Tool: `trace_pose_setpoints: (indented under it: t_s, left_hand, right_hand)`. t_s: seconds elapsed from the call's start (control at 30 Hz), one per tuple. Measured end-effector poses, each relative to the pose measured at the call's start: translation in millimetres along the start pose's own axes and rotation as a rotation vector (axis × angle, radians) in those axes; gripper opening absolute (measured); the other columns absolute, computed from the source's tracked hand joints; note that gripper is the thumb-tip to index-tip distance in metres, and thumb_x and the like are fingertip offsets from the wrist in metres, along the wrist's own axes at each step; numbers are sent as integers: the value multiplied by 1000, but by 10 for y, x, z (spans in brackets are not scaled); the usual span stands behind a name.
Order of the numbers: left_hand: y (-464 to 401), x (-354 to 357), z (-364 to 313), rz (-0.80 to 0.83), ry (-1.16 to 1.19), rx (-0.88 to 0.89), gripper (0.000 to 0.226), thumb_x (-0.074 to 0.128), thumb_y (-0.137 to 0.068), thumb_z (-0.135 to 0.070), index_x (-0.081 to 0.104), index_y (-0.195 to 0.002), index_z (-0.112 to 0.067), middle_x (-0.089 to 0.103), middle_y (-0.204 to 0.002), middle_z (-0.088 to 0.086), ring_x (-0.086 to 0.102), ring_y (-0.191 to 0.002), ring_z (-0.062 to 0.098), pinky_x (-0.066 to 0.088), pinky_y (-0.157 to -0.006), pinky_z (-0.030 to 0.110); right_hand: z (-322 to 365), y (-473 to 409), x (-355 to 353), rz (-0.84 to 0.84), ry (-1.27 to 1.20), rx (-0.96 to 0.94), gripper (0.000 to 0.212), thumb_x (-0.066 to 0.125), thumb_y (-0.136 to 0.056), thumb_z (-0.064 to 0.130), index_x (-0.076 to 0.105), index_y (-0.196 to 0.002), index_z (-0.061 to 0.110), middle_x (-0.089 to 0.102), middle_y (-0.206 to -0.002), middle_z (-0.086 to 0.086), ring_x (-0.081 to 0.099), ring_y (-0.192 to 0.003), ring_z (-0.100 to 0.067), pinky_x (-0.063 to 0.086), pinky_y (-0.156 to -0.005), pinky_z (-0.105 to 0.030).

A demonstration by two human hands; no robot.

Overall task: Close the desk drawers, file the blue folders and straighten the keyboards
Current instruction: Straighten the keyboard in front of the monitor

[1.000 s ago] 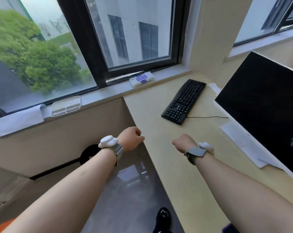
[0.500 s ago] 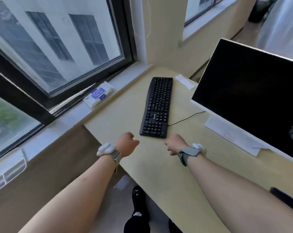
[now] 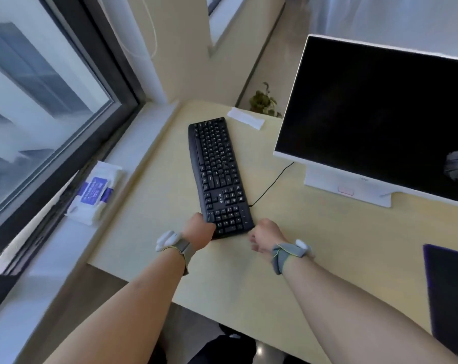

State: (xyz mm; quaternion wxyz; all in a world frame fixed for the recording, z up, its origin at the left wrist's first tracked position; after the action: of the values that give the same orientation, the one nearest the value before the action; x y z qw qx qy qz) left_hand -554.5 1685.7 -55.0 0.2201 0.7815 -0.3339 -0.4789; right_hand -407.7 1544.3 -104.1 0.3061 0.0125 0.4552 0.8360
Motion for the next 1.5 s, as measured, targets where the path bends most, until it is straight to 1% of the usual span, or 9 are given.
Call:
trace_pose_setpoints:
  t_s: [0.23,0.37,0.5,0.6,0.7,0.8,1.17,1.3,1.5]
  left_hand:
    - [-214,-41,65,8,-7,-22,12,47,-93,-8,50,-83,-13,49,-77,3,44,-64,16,51,-72,31]
    - [-213,-5,31,123,-432,106,37,46,-103,-6,34,-69,-16,31,-69,-2,24,-58,12,29,-58,23]
    - [-179,-90,17,58,-105,23,15,42,-99,-2,54,-91,-6,36,-70,-1,33,-59,13,37,-65,28]
    - [-151,-124,51,-3,30,34,33,39,-96,-1,54,-125,5,50,-83,5,54,-80,25,49,-75,37]
    - [-158,-115,100,26,-15,0,34,40,-96,-1,52,-127,-5,60,-113,17,62,-105,36,54,-90,44]
    - [-139,-164,83,45,36,26,42,43,-92,-5,51,-133,-3,62,-125,23,62,-113,40,53,-97,52]
    - [-59,-301,-251,-39,38,70,48,36,-99,-3,39,-146,-2,51,-136,22,56,-116,39,50,-100,44]
    - [17,-152,-412,-44,59,27,25,35,-101,-3,48,-121,1,55,-114,17,52,-95,30,46,-74,31]
    - [403,205,-901,-283,-274,462,87,64,-76,-12,25,-153,-24,16,-163,8,32,-141,37,41,-109,50]
  right_hand:
    - [-19,-46,99,10,-260,59,9,62,-93,9,57,-86,11,48,-63,-9,45,-54,-22,46,-61,-36]
    - [15,-120,153,-5,-300,36,15,63,-94,16,57,-81,11,45,-58,-7,43,-50,-20,46,-68,-40]
    - [19,-133,193,30,-290,25,4,62,-94,15,62,-90,13,54,-80,-10,48,-63,-21,47,-67,-38]
    - [87,-67,227,103,-494,74,9,54,-99,3,59,-98,11,60,-96,-10,55,-77,-24,51,-69,-40]
    - [150,-77,192,136,-520,29,27,51,-100,-2,53,-126,4,64,-114,-15,63,-94,-33,53,-85,-45]
    - [212,-109,69,119,-502,-40,48,52,-98,-4,43,-145,4,60,-131,-19,63,-114,-38,58,-80,-42]
    - [191,187,-1034,181,-464,-176,33,47,-100,-5,54,-132,-8,64,-124,-29,65,-111,-41,56,-92,-51]
    - [89,365,-1444,203,-453,-186,31,44,-102,-2,58,-129,-5,66,-117,-28,68,-96,-33,61,-74,-39]
    - [-426,573,-2217,188,-416,-107,32,46,-101,-3,58,-130,-2,66,-116,-27,67,-93,-32,58,-73,-39]
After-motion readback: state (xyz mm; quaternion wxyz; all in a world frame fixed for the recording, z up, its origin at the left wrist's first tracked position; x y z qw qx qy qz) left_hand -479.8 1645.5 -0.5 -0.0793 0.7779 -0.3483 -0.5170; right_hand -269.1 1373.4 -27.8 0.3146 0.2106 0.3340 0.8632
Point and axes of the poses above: each hand's wrist, its own y-axis away from the middle knuckle, its own x-axis out of the palm, z = x × y, the point moved 5 cm from there along -y, towards the middle knuckle
